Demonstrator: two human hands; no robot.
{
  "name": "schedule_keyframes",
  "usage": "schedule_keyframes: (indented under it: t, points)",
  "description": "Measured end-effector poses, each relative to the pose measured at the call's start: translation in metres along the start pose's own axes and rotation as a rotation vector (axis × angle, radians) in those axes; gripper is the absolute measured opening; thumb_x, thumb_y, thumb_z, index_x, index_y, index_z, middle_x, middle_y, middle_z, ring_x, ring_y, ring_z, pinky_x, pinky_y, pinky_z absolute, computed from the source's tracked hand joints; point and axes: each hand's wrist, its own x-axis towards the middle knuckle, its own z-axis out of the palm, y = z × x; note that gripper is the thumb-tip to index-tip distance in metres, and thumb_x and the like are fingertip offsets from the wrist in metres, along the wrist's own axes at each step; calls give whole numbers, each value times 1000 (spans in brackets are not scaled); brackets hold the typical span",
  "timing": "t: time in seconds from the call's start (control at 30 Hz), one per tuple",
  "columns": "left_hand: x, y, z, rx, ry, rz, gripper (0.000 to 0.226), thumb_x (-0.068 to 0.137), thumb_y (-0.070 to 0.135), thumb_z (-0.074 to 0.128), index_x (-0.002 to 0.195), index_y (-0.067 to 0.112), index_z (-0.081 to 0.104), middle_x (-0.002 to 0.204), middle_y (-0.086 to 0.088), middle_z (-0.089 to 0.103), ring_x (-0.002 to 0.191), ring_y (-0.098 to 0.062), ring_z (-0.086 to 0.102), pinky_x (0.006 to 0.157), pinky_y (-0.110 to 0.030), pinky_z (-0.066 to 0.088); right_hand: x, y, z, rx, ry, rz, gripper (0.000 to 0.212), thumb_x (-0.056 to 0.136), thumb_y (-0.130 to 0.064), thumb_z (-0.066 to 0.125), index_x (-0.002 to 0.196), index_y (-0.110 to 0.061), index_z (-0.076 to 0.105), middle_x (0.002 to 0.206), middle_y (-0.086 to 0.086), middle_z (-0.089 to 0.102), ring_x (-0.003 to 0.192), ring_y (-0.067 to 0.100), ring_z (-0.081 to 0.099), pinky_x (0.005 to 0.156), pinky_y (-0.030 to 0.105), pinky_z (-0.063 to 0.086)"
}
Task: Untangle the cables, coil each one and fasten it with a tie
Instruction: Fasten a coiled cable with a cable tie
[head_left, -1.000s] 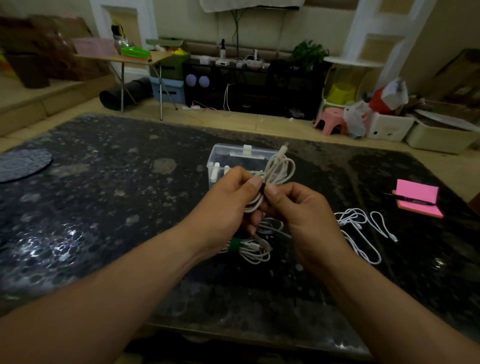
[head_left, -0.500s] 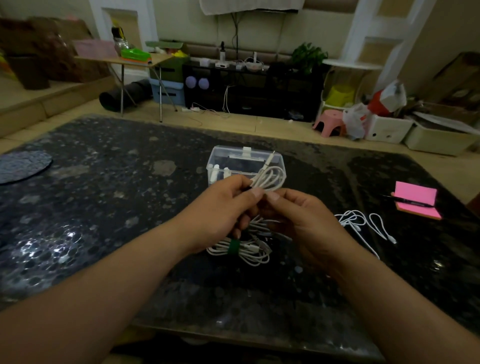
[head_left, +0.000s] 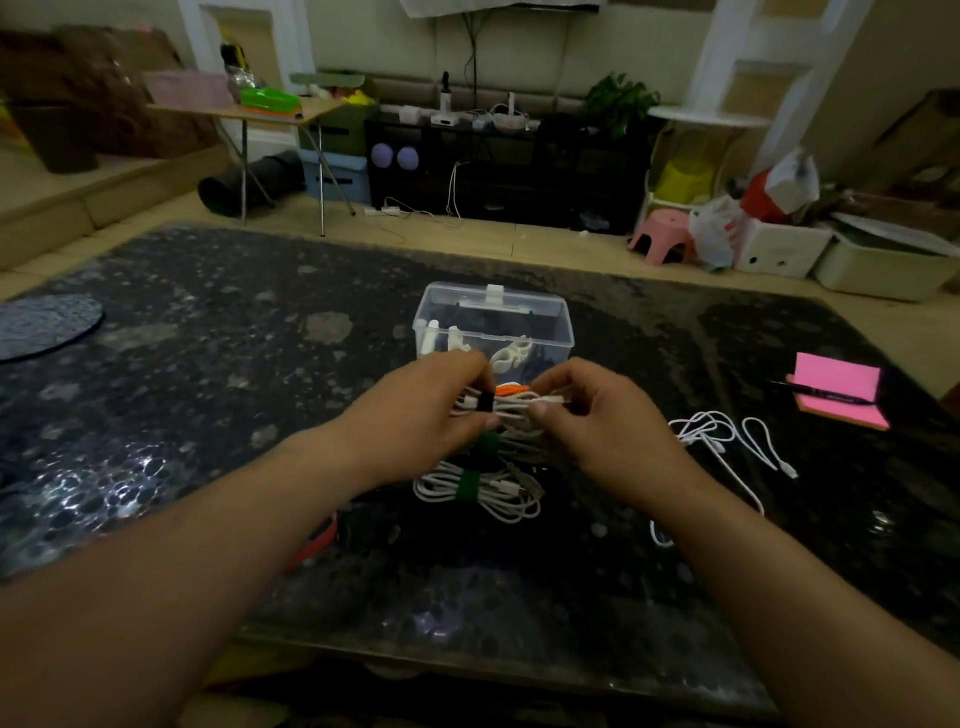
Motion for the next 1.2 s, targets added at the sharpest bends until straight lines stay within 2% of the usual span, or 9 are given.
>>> schedule_keyframes:
  t: [0.1, 0.2, 0.27, 0.57, 0.77, 0.87, 0.97, 1.13, 1.2]
  points:
    - [10, -4, 7, 157, 79, 26, 22, 93, 46, 71, 108, 30, 64, 107, 7, 58, 105, -19, 55, 85, -43, 51, 8, 3, 6, -109, 116, -84, 7, 96, -31, 75, 103, -32, 72, 93, -13, 71, 84, 0, 66, 75, 22, 53]
    - [19, -11, 15, 319, -110, -78, 27, 102, 51, 57, 119, 35, 70, 111, 2, 57, 109, -26, 56, 87, -50, 52, 19, 15, 19, -361, 14, -119, 15, 98, -34, 69, 111, -33, 77, 103, -6, 69, 99, 17, 65, 88, 40, 56]
    - [18, -15, 20, 318, -195, -87, 28, 108, 46, 46, 124, 37, 68, 110, 2, 56, 110, -27, 55, 90, -51, 51, 21, 22, 23, -405, -32, -87, 22, 101, -35, 63, 117, -34, 77, 106, -4, 67, 105, 21, 63, 92, 41, 54]
    - [24, -15, 7, 96, 34, -95, 31, 111, 33, 45, 118, 22, 73, 109, -3, 67, 104, -24, 59, 90, -51, 53, 23, 22, -10, -302, 39, -35, 25, 108, -29, 54, 122, -26, 75, 113, -4, 64, 110, 15, 59, 90, 29, 41]
    - [30, 0, -24, -286, 151, -232, 30, 113, 28, 46, 119, 22, 74, 105, 8, 73, 94, -6, 66, 78, -22, 50, 16, 26, -26, -294, 70, -10, 22, 106, -30, 57, 116, -24, 77, 101, -7, 69, 95, 13, 63, 79, 30, 42]
    - [29, 3, -35, -530, 210, -315, 35, 114, 30, 42, 117, 17, 75, 102, -3, 77, 86, -12, 67, 74, -22, 52, 12, 29, -38, -281, 71, 18, 20, 106, -32, 59, 115, -26, 76, 104, -5, 72, 98, 15, 65, 81, 31, 44]
    - [27, 10, -28, -575, 172, -315, 39, 114, 34, 41, 116, 16, 76, 102, -7, 78, 85, -15, 66, 76, -23, 53, 7, 34, -51, -292, 34, 38, 19, 105, -33, 61, 114, -25, 76, 109, -4, 75, 102, 16, 67, 85, 32, 47]
    - [47, 53, 2, -530, 46, -246, 37, 113, 36, 43, 114, 20, 76, 99, 2, 77, 92, -13, 71, 78, -21, 53, 0, 41, -76, -302, 26, 115, 22, 107, -36, 59, 118, -27, 74, 112, -5, 73, 102, 14, 66, 87, 34, 50]
    - [58, 73, 18, -489, -14, -205, 35, 112, 38, 45, 114, 22, 76, 100, 4, 77, 94, -14, 71, 81, -27, 56, 0, 43, -93, -260, 58, 139, 23, 107, -35, 57, 120, -26, 75, 111, -5, 72, 102, 14, 66, 87, 34, 51]
